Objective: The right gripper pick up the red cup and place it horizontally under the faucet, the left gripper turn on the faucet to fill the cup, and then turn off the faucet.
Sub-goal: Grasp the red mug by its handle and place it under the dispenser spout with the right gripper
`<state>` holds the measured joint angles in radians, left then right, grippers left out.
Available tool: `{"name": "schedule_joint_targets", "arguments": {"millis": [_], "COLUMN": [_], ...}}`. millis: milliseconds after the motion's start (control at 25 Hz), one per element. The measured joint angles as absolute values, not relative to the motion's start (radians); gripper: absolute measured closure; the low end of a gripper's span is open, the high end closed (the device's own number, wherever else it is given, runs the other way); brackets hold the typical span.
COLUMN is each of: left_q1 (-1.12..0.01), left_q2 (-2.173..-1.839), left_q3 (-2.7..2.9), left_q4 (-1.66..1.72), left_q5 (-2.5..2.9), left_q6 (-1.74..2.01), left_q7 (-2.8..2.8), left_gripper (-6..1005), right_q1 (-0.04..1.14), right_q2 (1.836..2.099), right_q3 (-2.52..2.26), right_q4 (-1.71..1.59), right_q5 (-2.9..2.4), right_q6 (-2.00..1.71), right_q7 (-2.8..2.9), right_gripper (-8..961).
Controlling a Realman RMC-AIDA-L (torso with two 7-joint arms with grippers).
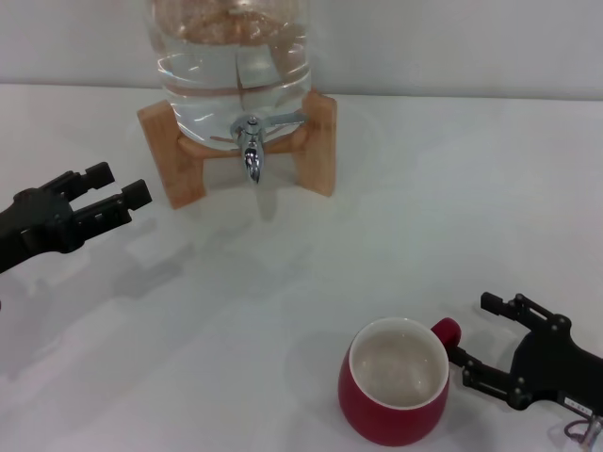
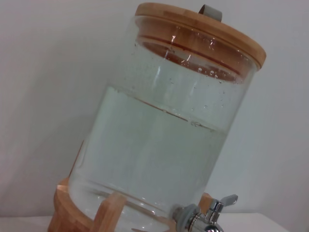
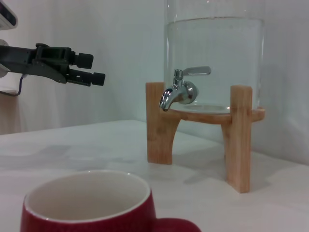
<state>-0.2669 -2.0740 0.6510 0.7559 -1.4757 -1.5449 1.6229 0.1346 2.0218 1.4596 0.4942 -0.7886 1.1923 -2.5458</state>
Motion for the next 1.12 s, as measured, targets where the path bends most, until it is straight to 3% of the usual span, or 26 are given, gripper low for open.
{"name": "schedule_joint_targets", "arguments": {"millis": [1120], "left_q1": [-0.268], "left_q2": [-2.072], "left_q3": [0.646], "left_q4": [0.756], "left_q5": [-1.477], "left_q6": [-1.535], "left_q7": [1.627], "left_gripper": [112], "right_q1": [0.182], "right_q2": [2.022], "right_q3": [1.408], "right_q4": [0.506], "right_q5": [-0.696], "right_q6": [1.125], "right_q7": [-2.543], "right_gripper": [167]}}
